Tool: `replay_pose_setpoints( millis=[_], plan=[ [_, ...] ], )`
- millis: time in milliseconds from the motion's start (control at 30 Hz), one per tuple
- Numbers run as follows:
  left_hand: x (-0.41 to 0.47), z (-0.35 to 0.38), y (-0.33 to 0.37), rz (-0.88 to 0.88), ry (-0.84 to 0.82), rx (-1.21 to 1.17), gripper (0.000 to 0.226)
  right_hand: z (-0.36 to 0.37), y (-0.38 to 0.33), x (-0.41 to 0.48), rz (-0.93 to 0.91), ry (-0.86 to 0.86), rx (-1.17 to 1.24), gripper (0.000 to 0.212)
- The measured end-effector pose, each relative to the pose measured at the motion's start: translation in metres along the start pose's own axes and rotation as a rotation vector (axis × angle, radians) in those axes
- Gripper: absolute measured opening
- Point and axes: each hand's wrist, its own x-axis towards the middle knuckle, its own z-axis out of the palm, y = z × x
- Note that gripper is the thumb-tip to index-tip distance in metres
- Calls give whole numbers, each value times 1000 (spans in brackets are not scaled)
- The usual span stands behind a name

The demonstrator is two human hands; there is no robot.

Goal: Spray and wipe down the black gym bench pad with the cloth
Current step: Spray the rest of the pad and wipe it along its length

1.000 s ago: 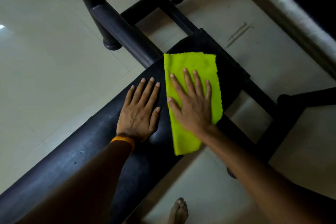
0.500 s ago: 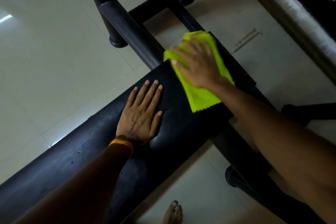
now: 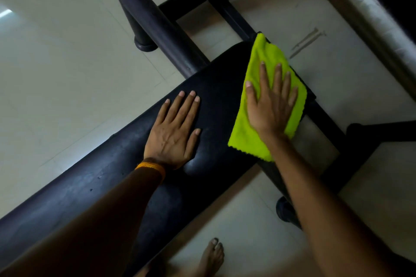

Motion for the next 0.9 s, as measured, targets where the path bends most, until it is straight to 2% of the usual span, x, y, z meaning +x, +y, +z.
replay_pose_setpoints(
  millis=[67, 133, 200, 267, 333, 400, 467, 600, 700, 800, 867, 900],
  plan=[
    [0, -1, 0, 3, 6, -8, 70, -2, -18, -57, 34, -2, -19, 62],
    [0, -1, 0, 5, 5, -16, 69, -6, -23, -99, -120, -72, -40, 62],
    [0, -1, -1, 5, 2, -14, 69, -8, -3, -84, -278, -105, -80, 64],
    [0, 0, 0, 5, 10, -8, 69, -5, 26, -41, -179, -61, -64, 67],
    [0, -1, 0, 7, 18, -14, 69, -3, 40, -13, 119, -18, 42, 72],
    [1, -2, 1, 8, 25, -21, 68, 2, 26, -26, 303, 20, 116, 71],
    [1, -3, 1, 8, 28, -17, 68, 3, -3, -70, 287, 51, 125, 64],
    [1, -2, 0, 12, 40, -33, 68, -1, -35, -162, 33, -79, 36, 65],
    [0, 0, -1, 10, 40, -25, 69, 1, -15, -118, -75, -101, -20, 70],
    [0, 0, -1, 9, 43, -23, 69, 0, -4, -62, 28, -47, -36, 68],
    [0, 0, -1, 13, 36, -34, 69, 1, -24, -74, 119, -16, -23, 66],
    [1, 0, -1, 14, 32, -39, 69, 1, -35, -95, 96, -31, -27, 65]
  ],
)
